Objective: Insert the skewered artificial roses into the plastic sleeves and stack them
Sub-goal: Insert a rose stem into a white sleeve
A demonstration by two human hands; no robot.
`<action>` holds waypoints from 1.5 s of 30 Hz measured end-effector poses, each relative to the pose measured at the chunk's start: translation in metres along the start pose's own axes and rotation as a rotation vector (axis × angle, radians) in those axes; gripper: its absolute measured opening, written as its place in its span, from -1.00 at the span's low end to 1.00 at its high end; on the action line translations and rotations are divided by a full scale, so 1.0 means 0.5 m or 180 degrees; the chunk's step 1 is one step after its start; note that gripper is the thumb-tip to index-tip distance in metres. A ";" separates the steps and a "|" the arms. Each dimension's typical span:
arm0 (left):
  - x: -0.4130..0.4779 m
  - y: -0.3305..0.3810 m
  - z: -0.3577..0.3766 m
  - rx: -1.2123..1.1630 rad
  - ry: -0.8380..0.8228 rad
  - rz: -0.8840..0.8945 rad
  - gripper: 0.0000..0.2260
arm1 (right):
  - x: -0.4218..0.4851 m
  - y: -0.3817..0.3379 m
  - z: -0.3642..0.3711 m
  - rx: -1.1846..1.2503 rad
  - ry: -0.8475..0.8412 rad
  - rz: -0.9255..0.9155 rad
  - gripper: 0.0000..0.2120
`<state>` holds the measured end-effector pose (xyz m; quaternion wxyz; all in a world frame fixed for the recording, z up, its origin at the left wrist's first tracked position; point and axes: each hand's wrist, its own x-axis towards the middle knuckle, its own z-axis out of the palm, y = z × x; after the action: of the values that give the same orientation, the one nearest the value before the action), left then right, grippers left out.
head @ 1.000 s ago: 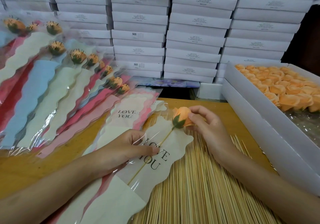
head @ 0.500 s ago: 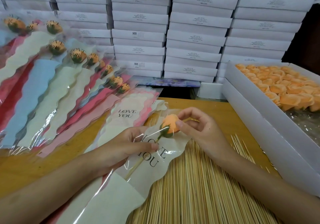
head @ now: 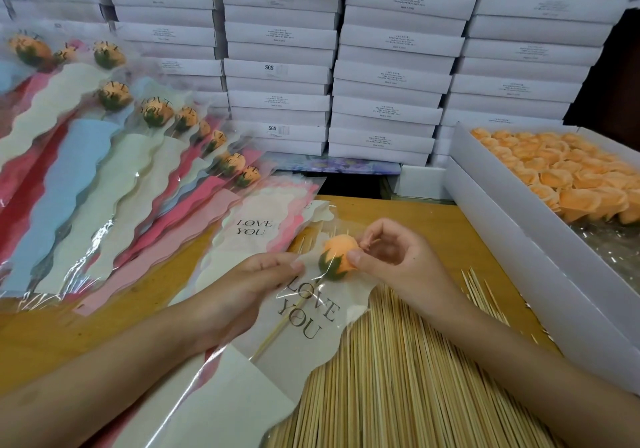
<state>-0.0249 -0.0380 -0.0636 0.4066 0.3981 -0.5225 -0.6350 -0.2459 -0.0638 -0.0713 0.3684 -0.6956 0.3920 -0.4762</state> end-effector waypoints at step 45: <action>0.016 -0.013 -0.024 0.0013 -0.0258 -0.0197 -0.77 | -0.012 -0.017 0.016 0.0217 -0.0687 0.0552 -0.72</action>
<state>-0.0172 -0.0489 -0.0724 0.3645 0.3889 -0.5273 -0.6618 -0.2379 -0.0539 -0.0683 0.4716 -0.6934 0.3923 -0.3780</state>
